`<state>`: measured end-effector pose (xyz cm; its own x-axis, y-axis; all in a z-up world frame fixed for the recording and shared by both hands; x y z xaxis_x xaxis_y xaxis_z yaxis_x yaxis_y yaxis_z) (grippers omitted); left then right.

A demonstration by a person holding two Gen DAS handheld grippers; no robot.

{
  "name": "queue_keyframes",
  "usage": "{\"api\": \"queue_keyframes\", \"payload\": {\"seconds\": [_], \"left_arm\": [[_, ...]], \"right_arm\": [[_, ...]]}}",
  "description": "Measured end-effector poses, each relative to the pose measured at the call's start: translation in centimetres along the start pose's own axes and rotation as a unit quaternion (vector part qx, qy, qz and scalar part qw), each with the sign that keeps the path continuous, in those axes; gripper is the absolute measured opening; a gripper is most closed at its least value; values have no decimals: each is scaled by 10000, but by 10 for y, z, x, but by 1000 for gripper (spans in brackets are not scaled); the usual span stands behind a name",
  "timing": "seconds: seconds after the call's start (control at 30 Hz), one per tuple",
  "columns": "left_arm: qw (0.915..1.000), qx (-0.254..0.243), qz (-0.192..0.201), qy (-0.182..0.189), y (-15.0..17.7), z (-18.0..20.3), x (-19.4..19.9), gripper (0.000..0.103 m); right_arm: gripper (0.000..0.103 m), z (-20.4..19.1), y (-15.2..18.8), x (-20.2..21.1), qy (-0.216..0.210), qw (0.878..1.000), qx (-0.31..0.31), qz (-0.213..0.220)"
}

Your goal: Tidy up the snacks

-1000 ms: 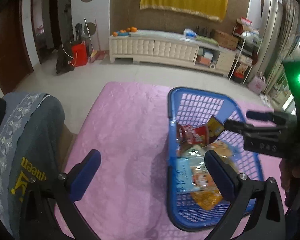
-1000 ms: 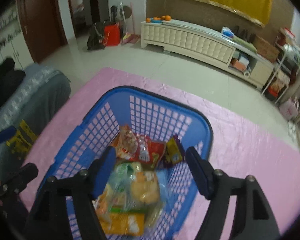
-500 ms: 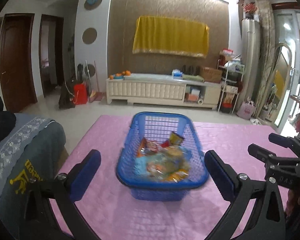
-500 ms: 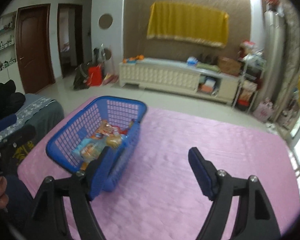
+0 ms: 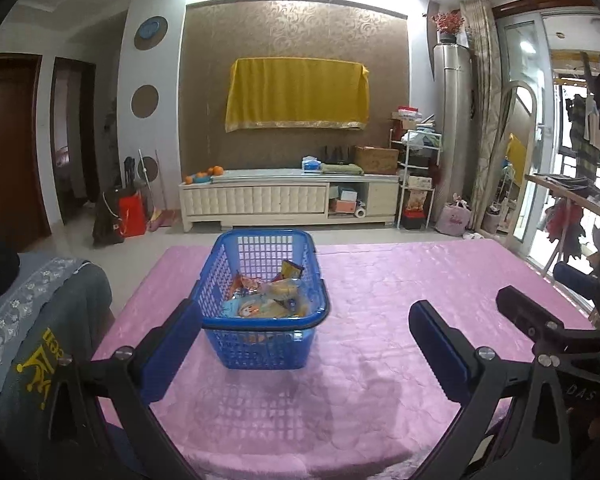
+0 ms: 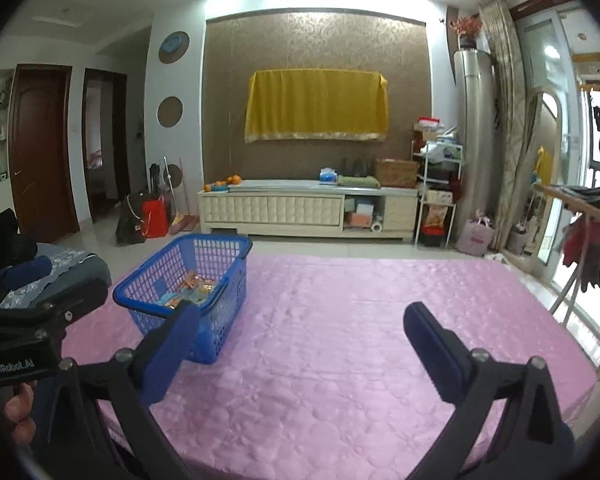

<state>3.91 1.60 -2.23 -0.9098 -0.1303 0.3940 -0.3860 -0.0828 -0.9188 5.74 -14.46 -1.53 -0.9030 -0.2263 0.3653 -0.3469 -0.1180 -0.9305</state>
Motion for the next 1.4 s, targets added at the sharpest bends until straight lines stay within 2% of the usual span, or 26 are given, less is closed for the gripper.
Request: {"api": "queue_keyframes", "payload": {"seconds": [0.27, 0.5, 1.4], "left_arm": [[10000, 59, -26, -44, 10, 4, 8, 103], [10000, 54, 4, 15, 9, 4, 13, 103], [9997, 176, -192, 0, 20, 2, 12, 103]], "right_arm": [[103, -2, 13, 8, -151, 9995, -138, -225], [103, -2, 13, 18, -120, 9997, -161, -139], [103, 0, 22, 18, -149, 9991, -264, -297]]}}
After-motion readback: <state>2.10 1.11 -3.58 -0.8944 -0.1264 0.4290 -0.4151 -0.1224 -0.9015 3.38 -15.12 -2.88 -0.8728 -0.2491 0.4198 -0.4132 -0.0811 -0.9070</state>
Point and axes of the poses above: each gripper's, at about its wrist camera, not at the fingertips, and x roughly against the way its jaws point, z to its right, y to its underside, the point moved 6 cm from there along -x, roughly the way its jaws point
